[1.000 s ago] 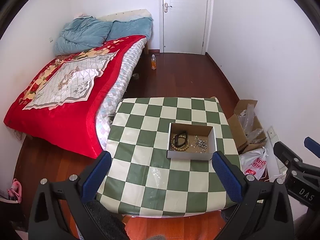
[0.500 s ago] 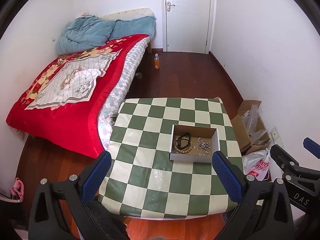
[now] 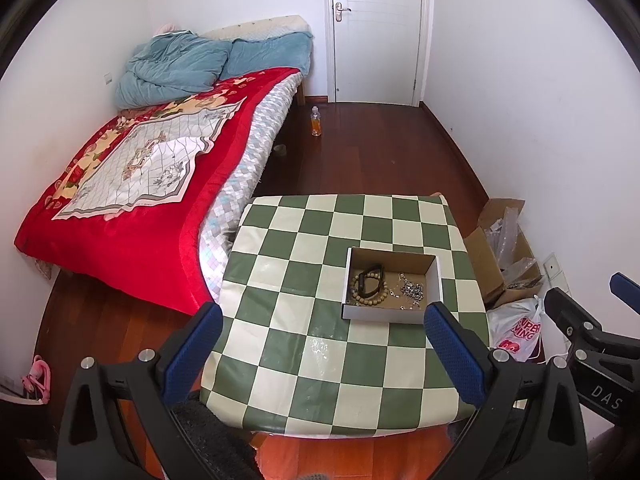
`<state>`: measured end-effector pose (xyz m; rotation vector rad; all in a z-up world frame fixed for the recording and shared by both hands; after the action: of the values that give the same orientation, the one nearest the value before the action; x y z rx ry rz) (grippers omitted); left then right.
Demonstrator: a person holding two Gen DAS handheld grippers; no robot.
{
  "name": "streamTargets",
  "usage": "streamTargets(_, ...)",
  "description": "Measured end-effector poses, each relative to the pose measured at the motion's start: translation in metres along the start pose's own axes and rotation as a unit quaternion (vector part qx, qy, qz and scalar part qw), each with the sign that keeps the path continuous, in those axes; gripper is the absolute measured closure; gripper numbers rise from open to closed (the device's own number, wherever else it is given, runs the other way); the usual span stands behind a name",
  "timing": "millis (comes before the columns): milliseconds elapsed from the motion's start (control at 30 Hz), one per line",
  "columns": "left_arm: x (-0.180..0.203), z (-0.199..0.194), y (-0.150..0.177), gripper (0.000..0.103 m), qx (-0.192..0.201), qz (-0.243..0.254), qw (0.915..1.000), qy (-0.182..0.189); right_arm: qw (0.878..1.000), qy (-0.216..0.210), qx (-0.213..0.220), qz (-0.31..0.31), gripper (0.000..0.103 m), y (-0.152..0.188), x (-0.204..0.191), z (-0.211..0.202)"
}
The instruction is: Organize jewelry
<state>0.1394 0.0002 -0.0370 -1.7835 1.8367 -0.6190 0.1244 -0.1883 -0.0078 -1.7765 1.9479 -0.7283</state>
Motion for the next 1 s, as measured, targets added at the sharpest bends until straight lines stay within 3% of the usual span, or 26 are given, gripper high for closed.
streamTargets(1000,-0.0032,-0.0069,0.002,0.0,0.006,0.002,1.0,-0.004,1.0,-0.001,0.005,0.01,0.0,0.0053,-0.0008,-0.0059)
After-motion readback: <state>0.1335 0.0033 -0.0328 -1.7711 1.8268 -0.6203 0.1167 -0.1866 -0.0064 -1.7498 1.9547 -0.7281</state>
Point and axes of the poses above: each gripper's, at about its wrist camera, not at the fingertips, and z roughly the way its jaws point, x to its right, y to its underside, the point moved 6 cm from there along z, roughly the way its jaws point, and after that the axes turned 1 degree about z, right-handed, at the moved point
